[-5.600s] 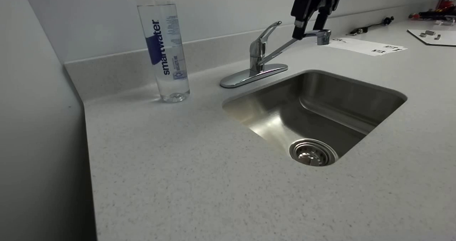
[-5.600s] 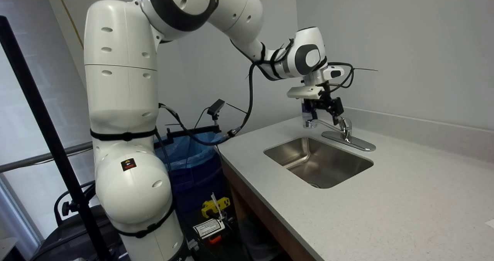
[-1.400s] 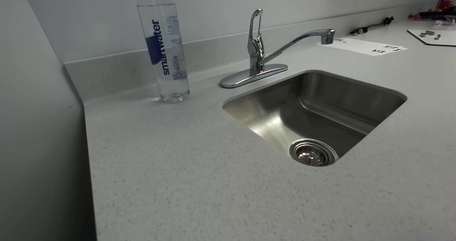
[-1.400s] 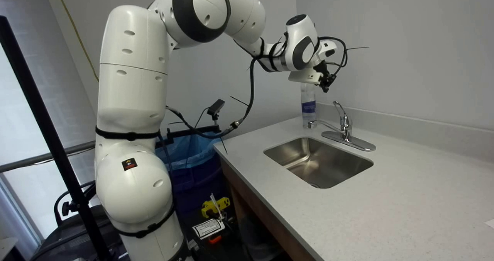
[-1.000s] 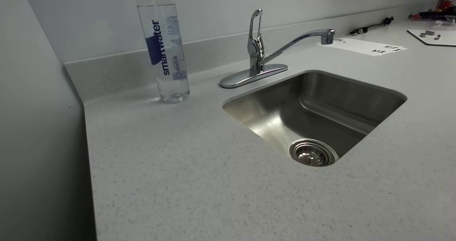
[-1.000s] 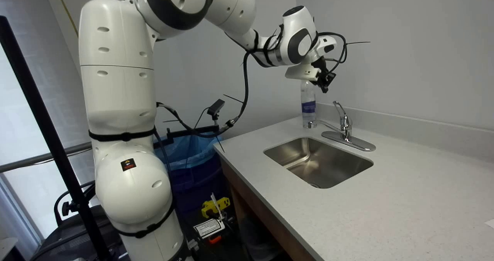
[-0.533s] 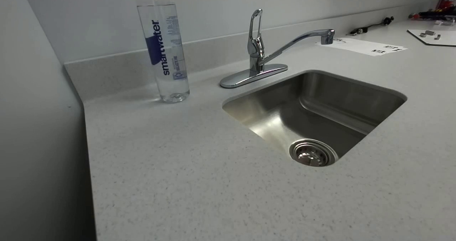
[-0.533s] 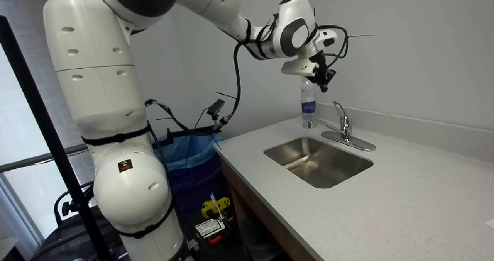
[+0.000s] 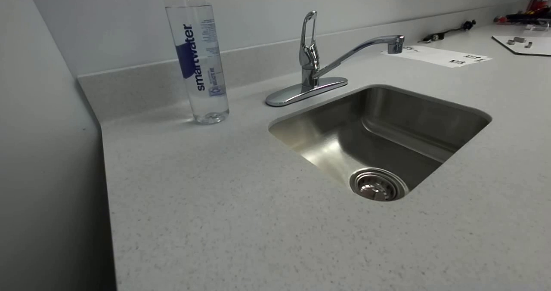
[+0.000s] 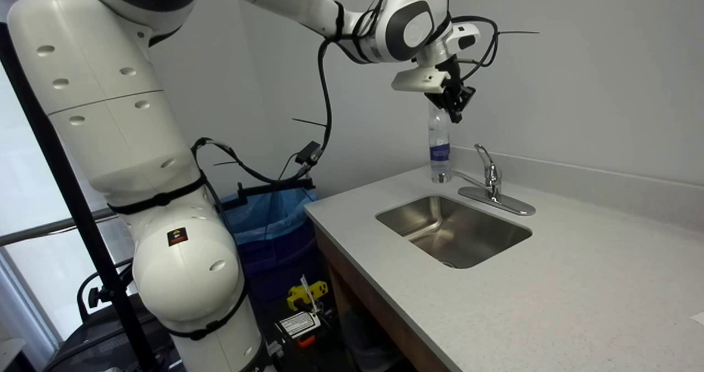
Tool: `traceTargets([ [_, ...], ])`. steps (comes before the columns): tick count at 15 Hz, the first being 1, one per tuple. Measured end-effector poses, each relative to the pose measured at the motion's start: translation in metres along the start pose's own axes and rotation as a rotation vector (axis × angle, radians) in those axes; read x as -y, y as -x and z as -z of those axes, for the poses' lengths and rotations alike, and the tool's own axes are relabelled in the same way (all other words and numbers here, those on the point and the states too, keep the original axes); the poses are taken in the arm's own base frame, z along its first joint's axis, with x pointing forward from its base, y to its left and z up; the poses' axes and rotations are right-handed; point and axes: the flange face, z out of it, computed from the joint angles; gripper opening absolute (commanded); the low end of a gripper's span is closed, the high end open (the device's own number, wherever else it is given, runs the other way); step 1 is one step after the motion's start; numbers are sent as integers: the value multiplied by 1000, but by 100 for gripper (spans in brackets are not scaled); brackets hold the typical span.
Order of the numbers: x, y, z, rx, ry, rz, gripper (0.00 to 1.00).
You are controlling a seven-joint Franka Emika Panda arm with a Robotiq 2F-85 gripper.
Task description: Push the faucet to the center of the sink, push the faucet handle upwards
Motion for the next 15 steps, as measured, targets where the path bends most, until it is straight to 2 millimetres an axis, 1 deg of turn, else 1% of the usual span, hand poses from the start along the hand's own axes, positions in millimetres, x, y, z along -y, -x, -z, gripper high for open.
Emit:
traceTargets([
  [3, -3, 3, 7, -4, -2, -4, 63],
  [7, -5, 6, 11, -8, -21, -13, 93],
  [8, -5, 7, 11, -8, -25, -14, 99],
  [15, -6, 8, 14, -14, -46, -9, 100],
])
